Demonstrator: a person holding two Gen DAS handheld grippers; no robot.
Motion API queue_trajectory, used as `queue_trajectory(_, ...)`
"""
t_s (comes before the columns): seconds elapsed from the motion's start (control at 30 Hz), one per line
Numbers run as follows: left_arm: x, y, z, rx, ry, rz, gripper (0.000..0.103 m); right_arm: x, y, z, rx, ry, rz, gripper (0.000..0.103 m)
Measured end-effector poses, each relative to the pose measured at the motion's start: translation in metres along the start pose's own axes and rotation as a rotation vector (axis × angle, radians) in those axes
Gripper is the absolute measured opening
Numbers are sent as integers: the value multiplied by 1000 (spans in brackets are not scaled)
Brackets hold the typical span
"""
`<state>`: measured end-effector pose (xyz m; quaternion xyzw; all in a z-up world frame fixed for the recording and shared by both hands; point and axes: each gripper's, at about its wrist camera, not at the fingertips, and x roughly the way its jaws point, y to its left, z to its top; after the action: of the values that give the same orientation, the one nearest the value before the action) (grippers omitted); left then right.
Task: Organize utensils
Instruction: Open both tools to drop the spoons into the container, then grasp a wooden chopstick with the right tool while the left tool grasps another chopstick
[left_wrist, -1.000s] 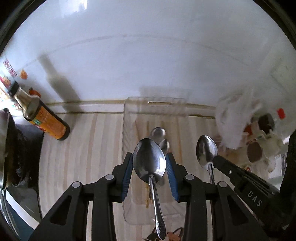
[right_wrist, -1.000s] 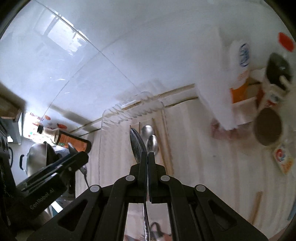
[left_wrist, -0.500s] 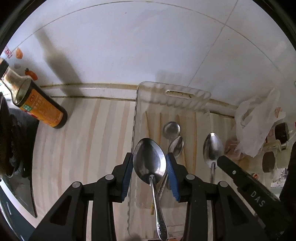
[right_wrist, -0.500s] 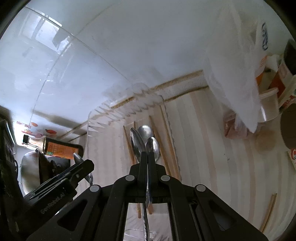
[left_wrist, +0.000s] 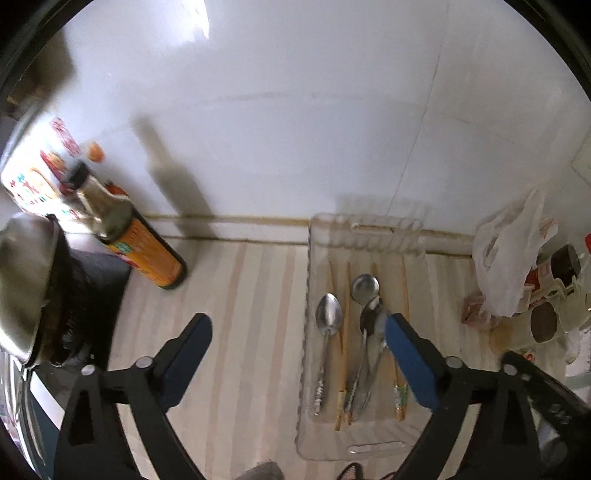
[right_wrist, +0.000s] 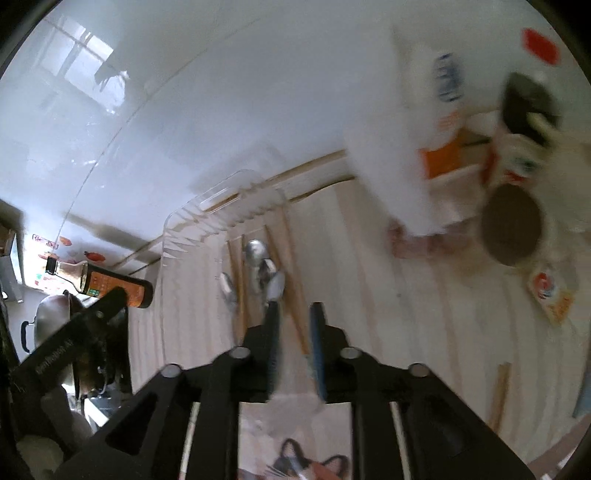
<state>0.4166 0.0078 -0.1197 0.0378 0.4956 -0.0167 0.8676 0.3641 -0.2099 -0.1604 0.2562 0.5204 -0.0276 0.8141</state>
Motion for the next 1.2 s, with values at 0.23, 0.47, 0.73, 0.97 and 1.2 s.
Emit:
queue_trajectory(0.23,-19,-21,-51,17,-40,34,103,-48,-86,-37,94,-2,-106,44)
queue_trajectory(0.47,3,-70,-128,97,54,75,103,-27,-176,-100,147,165,-224,44)
queue_trajectory(0.73,35,-107,-177,181,182,75,103,2,-213,-132,180,223,-246,22)
queue_trajectory(0.97,33,-131,-190,244,194,51,103,17,-206,-140,88,245,-293,7)
queue_trajectory(1.2,30,-186,-203,312,253,-59,102,-3,-236,-149,144,239,-364,6)
